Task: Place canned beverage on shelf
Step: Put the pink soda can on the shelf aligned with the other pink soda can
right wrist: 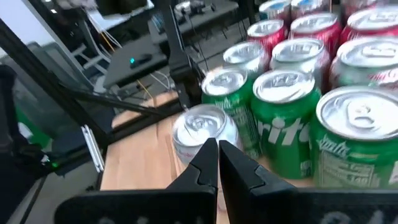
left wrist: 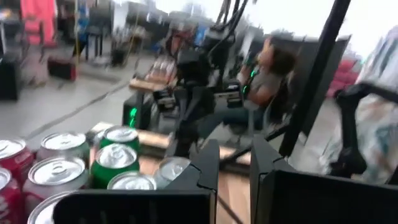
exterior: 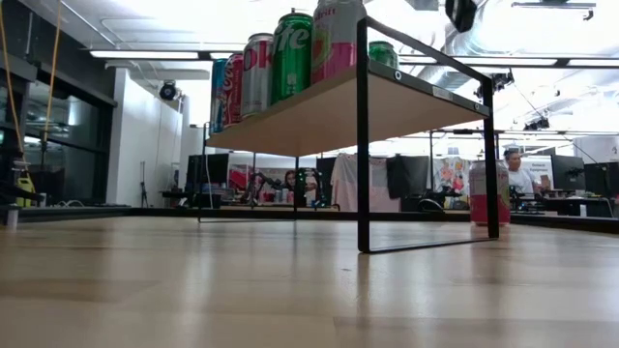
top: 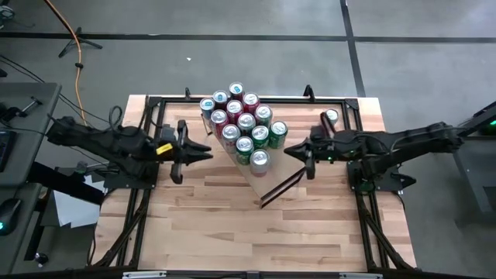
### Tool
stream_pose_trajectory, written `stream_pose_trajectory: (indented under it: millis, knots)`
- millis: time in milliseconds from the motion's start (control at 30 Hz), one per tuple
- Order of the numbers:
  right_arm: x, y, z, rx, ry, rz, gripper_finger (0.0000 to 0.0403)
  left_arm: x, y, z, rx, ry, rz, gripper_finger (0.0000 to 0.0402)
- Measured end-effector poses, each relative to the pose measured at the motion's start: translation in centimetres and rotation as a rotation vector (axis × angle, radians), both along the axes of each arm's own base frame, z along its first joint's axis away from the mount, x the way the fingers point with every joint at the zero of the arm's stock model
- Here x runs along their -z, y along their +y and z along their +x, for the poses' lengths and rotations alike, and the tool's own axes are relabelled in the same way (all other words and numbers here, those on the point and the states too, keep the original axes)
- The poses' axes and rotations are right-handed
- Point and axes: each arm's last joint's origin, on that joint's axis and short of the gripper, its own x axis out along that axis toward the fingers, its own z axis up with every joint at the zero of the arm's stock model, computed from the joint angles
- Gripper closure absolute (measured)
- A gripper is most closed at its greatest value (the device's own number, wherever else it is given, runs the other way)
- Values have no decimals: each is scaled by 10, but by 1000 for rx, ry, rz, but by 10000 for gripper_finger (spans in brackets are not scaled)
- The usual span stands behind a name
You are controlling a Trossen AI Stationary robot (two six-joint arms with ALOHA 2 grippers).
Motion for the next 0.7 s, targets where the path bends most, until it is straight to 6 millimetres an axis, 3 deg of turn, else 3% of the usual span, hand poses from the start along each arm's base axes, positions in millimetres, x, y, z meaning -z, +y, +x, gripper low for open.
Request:
stream_pose_trajectory:
  millis: [233,500,700]
  knots:
    - [-9,-2,-11,0,-45,8,403,39,21,-20,-15,-180,-48,401]
    - [-8,-2,-12,-6,-36,-18,403,43,39,-48,22,-277,-81,401]
    - [-8,-2,-12,-6,-35,-18,403,42,40,-53,32,-294,-100,401]
